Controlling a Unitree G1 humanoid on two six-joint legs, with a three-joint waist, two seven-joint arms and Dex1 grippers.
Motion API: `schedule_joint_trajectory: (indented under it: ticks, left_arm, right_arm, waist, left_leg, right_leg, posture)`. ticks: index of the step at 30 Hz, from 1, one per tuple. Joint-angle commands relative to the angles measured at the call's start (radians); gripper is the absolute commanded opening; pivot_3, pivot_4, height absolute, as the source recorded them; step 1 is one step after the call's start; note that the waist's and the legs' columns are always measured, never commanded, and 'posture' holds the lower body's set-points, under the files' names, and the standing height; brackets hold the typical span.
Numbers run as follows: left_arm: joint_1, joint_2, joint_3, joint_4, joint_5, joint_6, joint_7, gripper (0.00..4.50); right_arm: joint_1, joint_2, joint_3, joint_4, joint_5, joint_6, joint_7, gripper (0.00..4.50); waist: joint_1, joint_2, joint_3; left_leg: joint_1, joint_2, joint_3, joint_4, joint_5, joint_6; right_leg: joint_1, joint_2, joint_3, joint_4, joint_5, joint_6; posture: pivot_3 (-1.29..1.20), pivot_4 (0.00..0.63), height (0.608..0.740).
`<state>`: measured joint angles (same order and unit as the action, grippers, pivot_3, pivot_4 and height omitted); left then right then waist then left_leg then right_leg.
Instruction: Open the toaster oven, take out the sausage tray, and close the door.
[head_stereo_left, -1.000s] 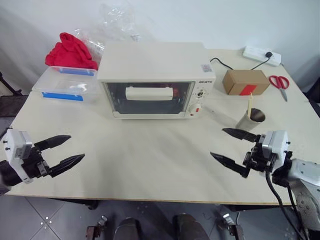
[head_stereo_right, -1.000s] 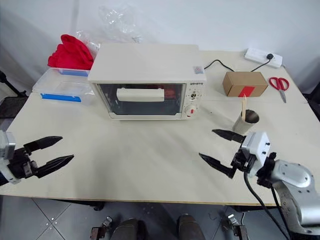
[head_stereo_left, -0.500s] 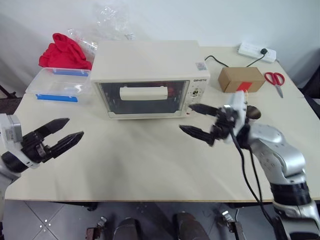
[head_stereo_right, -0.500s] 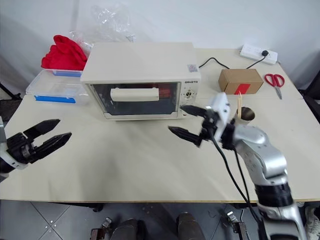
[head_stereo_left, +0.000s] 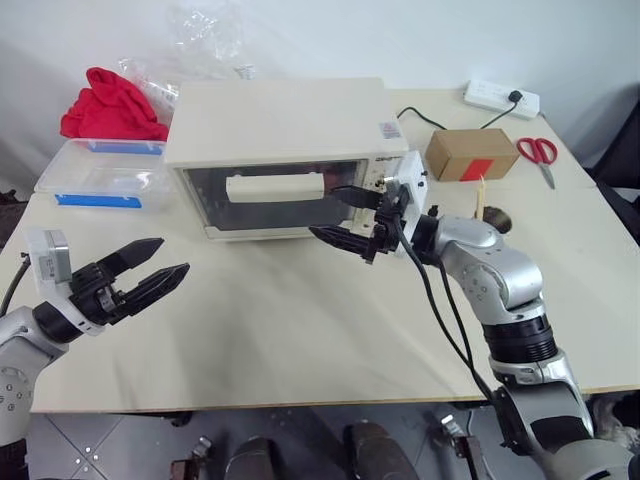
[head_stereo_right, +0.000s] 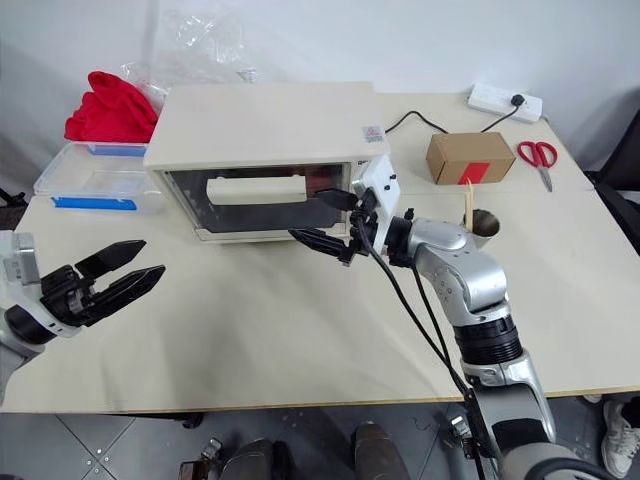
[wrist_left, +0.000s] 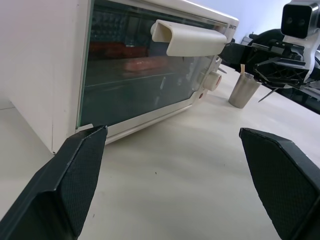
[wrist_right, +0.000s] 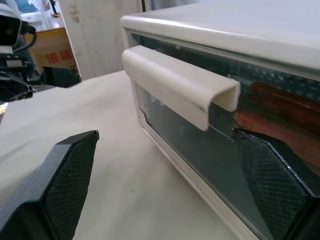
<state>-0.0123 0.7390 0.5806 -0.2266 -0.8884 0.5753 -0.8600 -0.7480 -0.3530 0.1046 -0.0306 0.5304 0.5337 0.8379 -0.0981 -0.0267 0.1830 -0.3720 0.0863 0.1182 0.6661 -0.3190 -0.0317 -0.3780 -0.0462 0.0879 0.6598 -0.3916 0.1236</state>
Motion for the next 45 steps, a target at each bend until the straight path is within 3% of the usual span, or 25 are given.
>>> schedule_joint_trajectory:
  ticks: [1,7,11,14,16,21,28,36,43,45]
  left_arm:
    - [0.002,0.000,0.016,-0.023,0.007,-0.026,0.002,4.50]
    - [-0.025,-0.013,0.021,-0.003,0.019,-0.047,0.037,4.50]
    - [-0.086,0.003,0.030,0.049,0.001,-0.036,0.034,4.50]
    - [-0.208,-0.006,0.028,0.112,-0.042,-0.026,0.047,3.94]
    - [-0.275,-0.014,0.017,0.139,-0.044,-0.027,0.057,3.32]
    - [-0.485,-0.043,-0.169,0.294,0.109,-0.093,0.026,1.90]
    - [-0.546,-0.072,-0.315,0.393,0.214,-0.153,-0.089,0.03]
    - [-0.528,-0.072,-0.355,0.442,0.273,-0.170,-0.136,0.03]
    - [-0.476,-0.059,-0.406,0.435,0.339,-0.207,-0.191,0.03]
    - [-0.438,-0.057,-0.398,0.427,0.354,-0.220,-0.188,0.03]
  right_arm:
    - [-0.033,0.016,-0.009,-0.025,0.019,-0.025,0.041,4.45]
    - [0.021,0.008,0.010,-0.132,0.065,-0.060,0.186,4.45]
    - [0.165,-0.137,0.127,-0.194,-0.105,-0.255,0.354,4.45]
    - [0.195,-0.134,0.119,-0.153,-0.133,-0.301,0.327,4.50]
    - [0.199,-0.123,0.110,-0.141,-0.136,-0.309,0.314,4.50]
    - [0.206,-0.112,0.112,-0.131,-0.164,-0.341,0.294,4.50]
    - [0.220,-0.120,0.103,-0.143,-0.185,-0.355,0.270,4.50]
    - [0.308,-0.181,0.052,-0.221,-0.187,-0.345,0.227,4.50]
    - [0.562,-0.344,-0.127,-0.335,-0.177,-0.343,0.192,4.50]
    - [0.705,-0.410,-0.251,-0.360,-0.170,-0.352,0.212,4.50]
  waist:
    - [-0.002,0.000,0.000]
    - [-0.010,0.000,0.000]
    - [-0.010,0.000,0.000]
    - [-0.013,-0.001,0.001]
    - [-0.012,-0.002,0.001]
    - [-0.009,-0.002,0.001]
    - [-0.013,-0.002,0.001]
    - [-0.002,-0.002,0.001]
    - [0.023,-0.002,0.001]
    - [0.026,-0.002,0.002]
  left_leg:
    - [0.000,0.000,0.000,0.000,0.000,0.000]
    - [0.000,0.000,0.000,-0.001,0.000,0.000]
    - [-0.001,0.000,-0.001,-0.002,-0.001,0.000]
    - [-0.001,0.000,0.001,-0.002,-0.001,0.000]
    - [0.000,-0.001,0.001,0.002,-0.001,-0.001]
    - [0.002,-0.002,0.002,0.005,0.000,-0.001]
    - [0.001,-0.002,0.002,0.007,-0.001,-0.001]
    - [0.001,0.002,0.002,0.010,-0.001,0.000]
    - [0.000,-0.003,0.003,0.011,-0.001,0.000]
    - [0.000,-0.002,0.003,0.013,-0.001,0.000]
  right_leg:
    - [0.000,0.000,0.000,0.000,0.000,0.000]
    - [0.000,0.000,0.000,0.000,0.000,0.000]
    - [0.000,0.000,-0.001,0.000,0.000,0.000]
    - [0.000,0.000,-0.001,-0.001,0.000,0.000]
    - [0.000,0.002,-0.001,-0.001,0.000,0.000]
    - [0.002,0.002,-0.001,0.001,0.000,0.000]
    - [0.001,0.002,-0.001,0.003,0.000,0.000]
    - [0.001,0.002,-0.001,0.004,0.000,0.000]
    - [0.002,0.001,0.000,0.003,0.000,0.000]
    - [0.002,0.002,0.000,0.003,0.000,0.000]
  posture:
    - [0.00,0.150,0.740]
    - [0.00,0.150,0.740]
    - [0.00,0.150,0.740]
    - [0.00,0.150,0.740]
    - [0.00,0.150,0.740]
    - [0.00,0.150,0.740]
    - [0.00,0.150,0.740]
    - [0.00,0.150,0.740]
    - [0.00,0.150,0.740]
    - [0.00,0.150,0.740]
